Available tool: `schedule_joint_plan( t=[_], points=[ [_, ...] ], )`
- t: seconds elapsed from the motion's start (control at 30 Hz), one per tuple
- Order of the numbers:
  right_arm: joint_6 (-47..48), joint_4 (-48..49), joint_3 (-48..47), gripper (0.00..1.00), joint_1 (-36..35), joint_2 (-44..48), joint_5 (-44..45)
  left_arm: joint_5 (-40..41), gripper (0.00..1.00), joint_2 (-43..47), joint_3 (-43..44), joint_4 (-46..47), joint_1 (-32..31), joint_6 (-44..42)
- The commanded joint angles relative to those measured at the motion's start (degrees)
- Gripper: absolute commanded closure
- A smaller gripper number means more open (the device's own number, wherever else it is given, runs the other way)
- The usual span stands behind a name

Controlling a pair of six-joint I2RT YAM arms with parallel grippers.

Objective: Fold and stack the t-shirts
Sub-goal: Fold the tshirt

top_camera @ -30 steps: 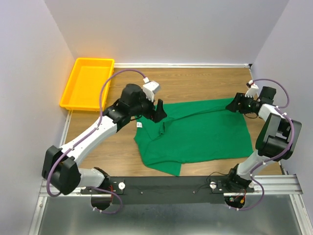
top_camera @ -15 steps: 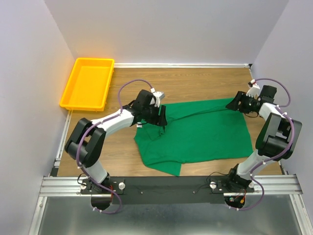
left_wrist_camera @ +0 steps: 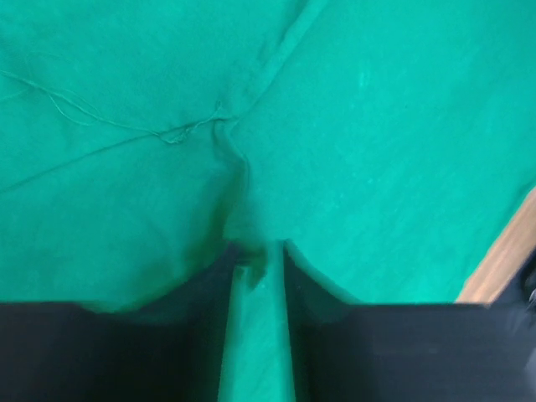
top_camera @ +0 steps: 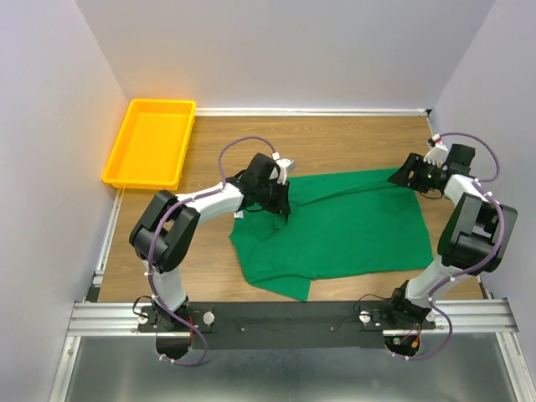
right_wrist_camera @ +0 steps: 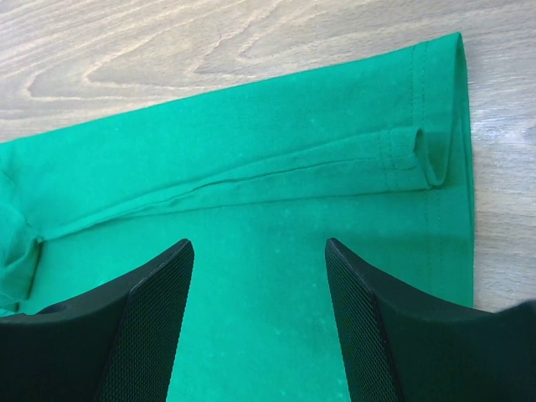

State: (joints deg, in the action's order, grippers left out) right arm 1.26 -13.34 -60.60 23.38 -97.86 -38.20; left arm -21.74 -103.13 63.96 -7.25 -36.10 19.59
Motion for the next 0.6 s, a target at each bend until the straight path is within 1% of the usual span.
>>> schedule_joint_plan(
  t=[0.0, 0.03, 0.23, 0.47, 0.57],
  points=[
    [-0.8, -0.9, -1.3, 0.28, 0.4, -0.4, 0.8, -2.4, 0.91, -0.8, 1.6, 0.0, -0.6, -0.7],
    [-0.9, -0.9, -1.4, 0.28, 0.4, -0.4, 0.6, -2.8, 1.00, -0.9, 2.0, 0.0, -0.9, -0.9],
    [-1.1, -1.0, -1.5, 0.28, 0.4, 0.1, 0.3, -4.8, 1.00, -2.9, 3.5, -0.7, -2.1, -1.9],
    [-1.1, -1.0, -1.1, 0.28, 0.4, 0.5, 0.4, -10.2, 1.00, -4.1, 4.4, -0.5, -4.6, -2.9],
    [-1.1, -1.1, -1.0, 0.28, 0.4, 0.4, 0.2, -10.5, 1.00, -4.5, 4.6, -0.6, -5.4, -2.9]
  ],
)
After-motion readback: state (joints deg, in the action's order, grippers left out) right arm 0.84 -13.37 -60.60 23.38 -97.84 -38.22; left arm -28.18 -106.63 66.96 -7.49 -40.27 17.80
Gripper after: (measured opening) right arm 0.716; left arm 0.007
